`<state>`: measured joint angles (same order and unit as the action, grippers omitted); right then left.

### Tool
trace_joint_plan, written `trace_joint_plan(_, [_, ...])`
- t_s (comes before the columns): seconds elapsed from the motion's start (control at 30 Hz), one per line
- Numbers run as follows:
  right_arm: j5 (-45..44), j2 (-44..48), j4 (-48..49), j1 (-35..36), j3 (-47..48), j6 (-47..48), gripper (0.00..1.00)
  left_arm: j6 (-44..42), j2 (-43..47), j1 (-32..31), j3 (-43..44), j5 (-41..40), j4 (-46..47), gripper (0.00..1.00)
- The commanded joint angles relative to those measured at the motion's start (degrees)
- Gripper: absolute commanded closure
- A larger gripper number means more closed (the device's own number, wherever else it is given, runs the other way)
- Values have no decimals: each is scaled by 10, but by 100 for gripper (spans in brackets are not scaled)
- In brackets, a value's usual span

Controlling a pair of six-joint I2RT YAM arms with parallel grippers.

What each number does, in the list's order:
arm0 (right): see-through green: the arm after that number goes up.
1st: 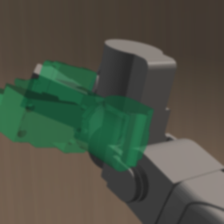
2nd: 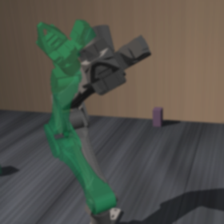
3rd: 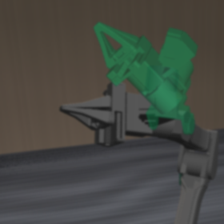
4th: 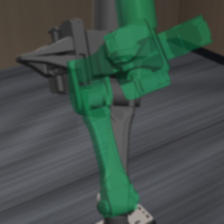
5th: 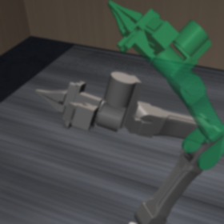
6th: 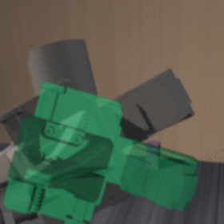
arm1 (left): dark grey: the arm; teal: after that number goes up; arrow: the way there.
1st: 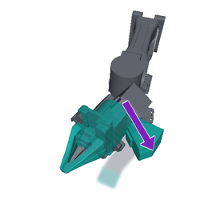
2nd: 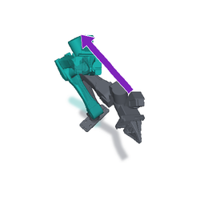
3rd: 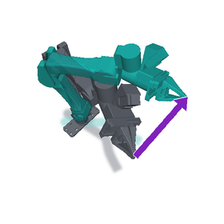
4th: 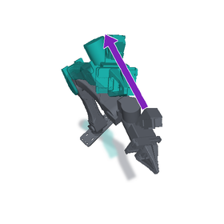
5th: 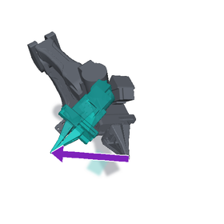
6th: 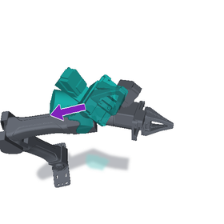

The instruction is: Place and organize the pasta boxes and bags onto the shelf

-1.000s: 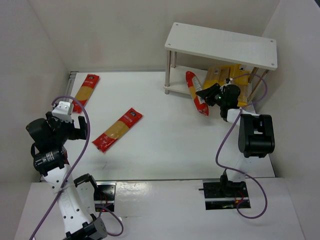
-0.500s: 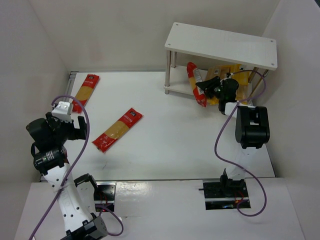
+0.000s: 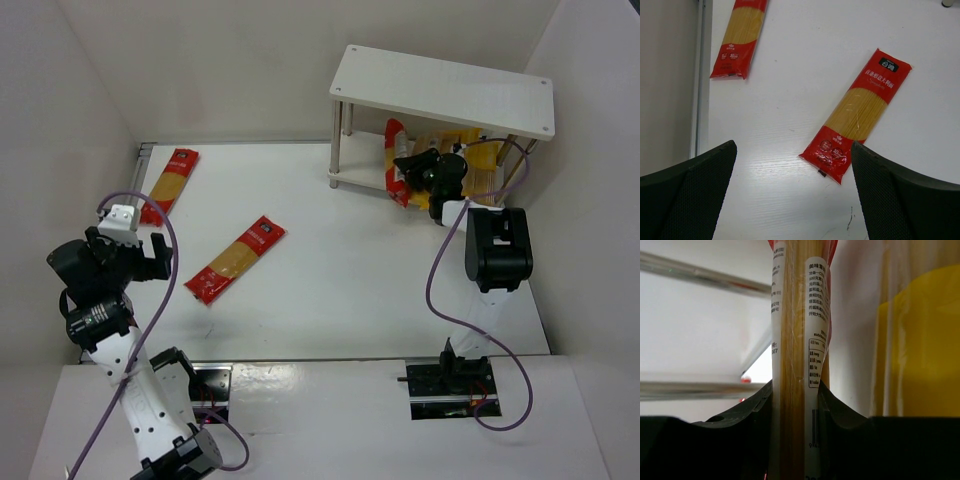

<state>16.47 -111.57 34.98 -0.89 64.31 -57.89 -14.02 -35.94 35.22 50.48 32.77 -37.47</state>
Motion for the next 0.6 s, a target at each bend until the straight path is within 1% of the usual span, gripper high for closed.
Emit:
trace_joint_plan(0.0, [-78,32,96,6,37,8,100,-17,5,12,0,21,16,0])
trace_joint_plan(0.03, [-95,32,96,6,30,15,100,-17,5,12,0,21,16,0])
trace_joint_plan(0.13, [-109,37,96,6,30,20,100,-17,5,17,0,21,16,0])
trace_joint_plan(0.27, [-117,37,96,6,30,31,94,-17,5,17,-6,21,16,0])
trace_joint_plan(0.3, [-117,37,102,6,25,31,94,-17,5,17,-6,21,16,0])
trace_joint_plan(0.33, [-129,37,102,6,25,37,91,-17,5,17,-6,21,16,0])
trace_joint_plan(0.37, [-130,37,102,6,25,37,81,-17,5,17,-6,21,16,0])
trace_joint_plan(0.47, [-130,37,97,1,19,42,72,-17,5,17,-6,21,16,0])
trace_joint_plan(0.5, [-136,42,97,1,13,47,63,-17,5,17,-6,26,16,0])
trace_joint_plan(0.57, [-141,49,97,1,8,52,58,-17,5,17,-6,26,16,0])
